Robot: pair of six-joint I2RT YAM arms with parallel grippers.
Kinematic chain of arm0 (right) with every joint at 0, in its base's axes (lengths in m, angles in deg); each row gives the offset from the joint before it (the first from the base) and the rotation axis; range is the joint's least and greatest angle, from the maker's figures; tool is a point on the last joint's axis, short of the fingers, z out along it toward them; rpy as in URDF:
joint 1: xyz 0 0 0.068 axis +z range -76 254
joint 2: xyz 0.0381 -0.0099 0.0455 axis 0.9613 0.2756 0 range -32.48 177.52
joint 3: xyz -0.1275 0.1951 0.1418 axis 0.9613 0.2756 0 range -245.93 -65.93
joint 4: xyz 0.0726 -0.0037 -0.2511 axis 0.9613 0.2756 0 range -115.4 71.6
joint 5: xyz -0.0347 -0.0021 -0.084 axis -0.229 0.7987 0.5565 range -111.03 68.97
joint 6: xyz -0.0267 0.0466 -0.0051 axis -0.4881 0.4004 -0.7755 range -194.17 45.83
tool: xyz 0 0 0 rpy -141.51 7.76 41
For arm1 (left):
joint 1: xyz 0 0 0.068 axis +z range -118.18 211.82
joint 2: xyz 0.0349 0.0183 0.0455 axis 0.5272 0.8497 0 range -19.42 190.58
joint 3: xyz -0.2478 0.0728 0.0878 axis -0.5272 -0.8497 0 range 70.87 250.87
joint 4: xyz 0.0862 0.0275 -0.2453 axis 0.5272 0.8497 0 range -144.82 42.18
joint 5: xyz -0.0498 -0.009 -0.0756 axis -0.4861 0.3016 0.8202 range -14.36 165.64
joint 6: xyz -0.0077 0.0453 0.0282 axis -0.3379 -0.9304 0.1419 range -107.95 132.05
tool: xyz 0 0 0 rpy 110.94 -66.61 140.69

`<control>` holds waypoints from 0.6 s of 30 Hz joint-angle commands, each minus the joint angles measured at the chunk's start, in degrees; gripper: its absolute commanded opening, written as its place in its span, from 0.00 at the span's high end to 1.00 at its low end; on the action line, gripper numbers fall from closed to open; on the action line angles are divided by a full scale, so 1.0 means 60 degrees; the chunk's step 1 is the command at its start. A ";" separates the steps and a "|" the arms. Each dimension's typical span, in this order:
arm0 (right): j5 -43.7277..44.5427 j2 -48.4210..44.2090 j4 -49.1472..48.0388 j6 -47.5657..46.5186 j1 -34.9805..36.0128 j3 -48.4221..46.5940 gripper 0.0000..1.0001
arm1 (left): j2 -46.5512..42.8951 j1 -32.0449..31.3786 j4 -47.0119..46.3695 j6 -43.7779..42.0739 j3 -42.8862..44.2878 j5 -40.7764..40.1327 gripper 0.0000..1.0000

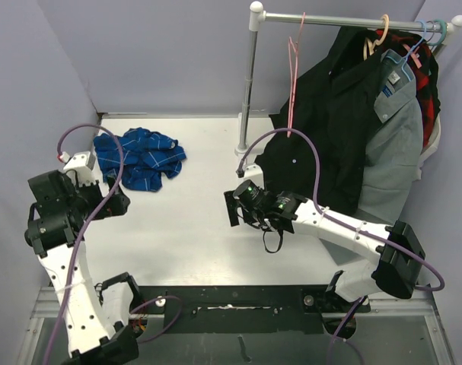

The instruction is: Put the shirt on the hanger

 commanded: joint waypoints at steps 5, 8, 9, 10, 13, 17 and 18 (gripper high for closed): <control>-0.0770 -0.0077 -0.1078 -0.0485 0.0060 -0.0238 0.02 | 0.3578 -0.1337 -0.0042 -0.3403 0.3079 0.0706 0.22; -0.1126 -0.0149 -0.1255 -0.0590 0.0077 -0.0237 0.02 | 0.4721 -0.1920 -0.1468 -0.4055 0.3052 -0.0225 0.48; -0.1345 -0.0244 -0.1386 -0.0636 0.0088 -0.0176 0.02 | 0.5207 -0.1955 -0.1844 -0.4131 0.3148 -0.0304 0.67; -0.1572 -0.0359 -0.1576 -0.0673 0.0087 -0.0069 0.02 | 0.5731 -0.1949 -0.2069 -0.4162 0.3325 -0.0303 0.84; -0.2190 -0.0699 -0.2094 -0.0786 0.0137 0.0244 0.02 | 0.7589 -0.1962 -0.2015 -0.4249 0.4626 0.0110 0.97; -0.2507 -0.0888 -0.2287 -0.0908 0.0259 0.0302 0.02 | 0.9393 -0.2040 -0.2149 -0.4514 0.5719 0.0584 0.14; -0.2411 -0.0890 -0.2183 -0.0923 0.0295 0.0194 0.02 | 0.9715 -0.2139 -0.2327 -0.4605 0.5866 0.0432 0.04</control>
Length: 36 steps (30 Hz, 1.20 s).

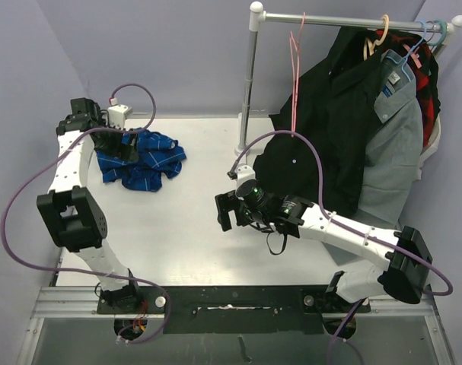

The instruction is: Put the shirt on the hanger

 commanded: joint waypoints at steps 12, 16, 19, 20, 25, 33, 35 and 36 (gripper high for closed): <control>0.0576 -0.0521 0.0411 -0.0276 0.0350 -0.0570 0.02 | 0.4591 -0.0931 -0.1436 -0.0470 0.3534 -0.1508 0.02; 0.0613 -0.0499 0.0353 -0.0214 0.0362 -0.0508 0.02 | 0.5226 -0.1097 -0.1286 -0.0413 0.3793 -0.1804 0.02; 0.0750 -0.0375 0.0459 -0.0233 0.0378 -0.0636 0.02 | 0.5314 -0.1321 -0.0992 -0.0575 0.3503 -0.1798 0.05; 0.0819 -0.0371 0.0485 -0.0217 0.0392 -0.0699 0.02 | 0.5230 -0.1433 -0.0947 -0.0678 0.3277 -0.1771 0.12; 0.0959 -0.0498 0.0403 -0.0297 0.0380 -0.0754 0.02 | 0.3990 -0.1847 -0.0787 -0.0992 0.2077 -0.1340 1.00; 0.0891 -0.1559 0.0410 -0.0216 0.0269 -0.0583 0.02 | 0.0845 -0.2055 0.2343 -0.1279 0.4375 0.1993 1.00; 0.0655 -0.2167 -0.0015 -0.0274 0.0187 -0.0233 0.02 | 0.0726 -0.2067 0.3603 -0.1625 0.5777 0.2783 1.00; 0.0613 -0.2450 -0.0219 -0.0310 0.0160 -0.0075 0.02 | 0.0778 -0.2075 0.4306 -0.1754 0.6539 0.3154 1.00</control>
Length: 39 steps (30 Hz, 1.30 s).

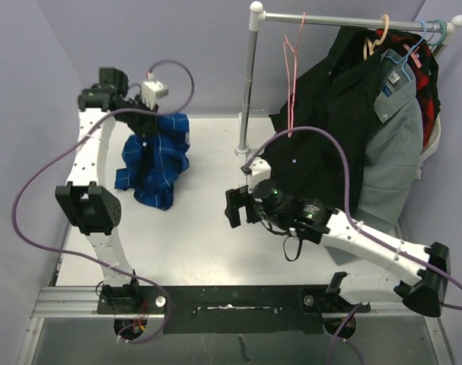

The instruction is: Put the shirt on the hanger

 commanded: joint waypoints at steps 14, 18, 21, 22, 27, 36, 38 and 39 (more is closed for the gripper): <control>-0.1556 -0.4003 -0.6912 -0.3565 -0.0137 0.4171 0.02 | -0.3628 -0.0079 0.1804 0.1083 0.4294 0.5661 1.00; -0.1233 -0.3326 -0.8590 -0.4853 -0.0129 0.4697 0.02 | -0.3865 -0.0080 0.1168 0.1470 0.4592 0.5523 1.00; -0.1705 -0.2457 -0.8904 -0.5404 -0.0136 0.4424 0.02 | -0.3733 -0.0080 0.1240 0.1654 0.5090 0.5500 1.00; -0.1993 -0.2179 -0.8997 -0.5475 -0.0134 0.4313 0.02 | -0.3730 -0.0080 0.1251 0.1722 0.5183 0.5518 1.00; -0.1983 -0.1013 -0.9959 -0.5422 -0.0130 0.4108 0.02 | -0.4072 -0.0152 0.1003 0.2022 0.4976 0.5854 1.00; -0.1729 0.0826 -1.1568 -0.5203 -0.0143 0.3373 0.63 | -0.4636 -0.0153 0.0830 0.2445 0.4927 0.6516 1.00; -0.1799 0.1201 -1.1637 -0.5161 -0.0131 0.3118 0.85 | -0.4765 -0.0153 0.0735 0.2527 0.4852 0.6514 1.00; -0.1797 0.1332 -1.1631 -0.5139 -0.0126 0.3005 0.95 | -0.4809 -0.0153 0.0700 0.2525 0.4818 0.6487 1.00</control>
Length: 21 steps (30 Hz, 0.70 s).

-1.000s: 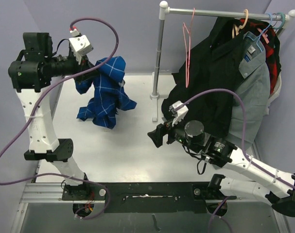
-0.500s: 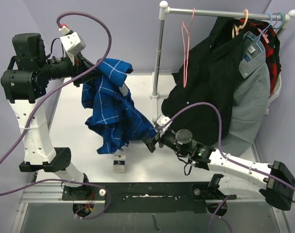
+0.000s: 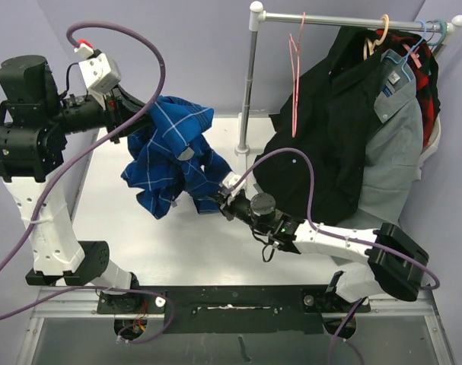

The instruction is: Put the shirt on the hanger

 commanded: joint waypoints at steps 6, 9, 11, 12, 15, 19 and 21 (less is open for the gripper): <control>0.0269 0.0345 -0.1189 0.0097 0.0008 -0.0858 1.00 | -0.0706 -0.0038 -0.0856 0.0305 0.0017 0.0502 1.00; 0.0572 -0.0233 -0.0680 0.0085 0.0019 -0.0727 1.00 | -0.0784 -0.0040 -0.0648 0.0125 -0.0021 0.0512 1.00; 0.0716 -0.0990 0.0163 0.0061 0.0104 -0.0753 1.00 | -0.0941 -0.0040 -0.0288 -0.0472 -0.0372 0.0291 1.00; 0.0716 -0.1439 0.0628 0.0026 0.0157 -0.0743 1.00 | -0.1063 -0.0040 -0.0109 -0.0792 -0.0691 0.0082 1.00; 0.0684 -0.2929 0.2182 0.0036 0.0373 -0.0653 1.00 | -0.1281 -0.0047 0.0909 -0.2176 -0.1448 -0.0384 1.00; 0.0826 -0.4727 0.4163 0.1576 0.0470 -0.0042 1.00 | -0.0873 -0.0219 0.2469 -0.3760 -0.1629 -0.1124 1.00; 0.0645 -0.5211 0.4869 0.2306 0.0502 0.0396 0.80 | -0.0606 -0.0741 0.2679 -0.4362 -0.2289 -0.1874 1.00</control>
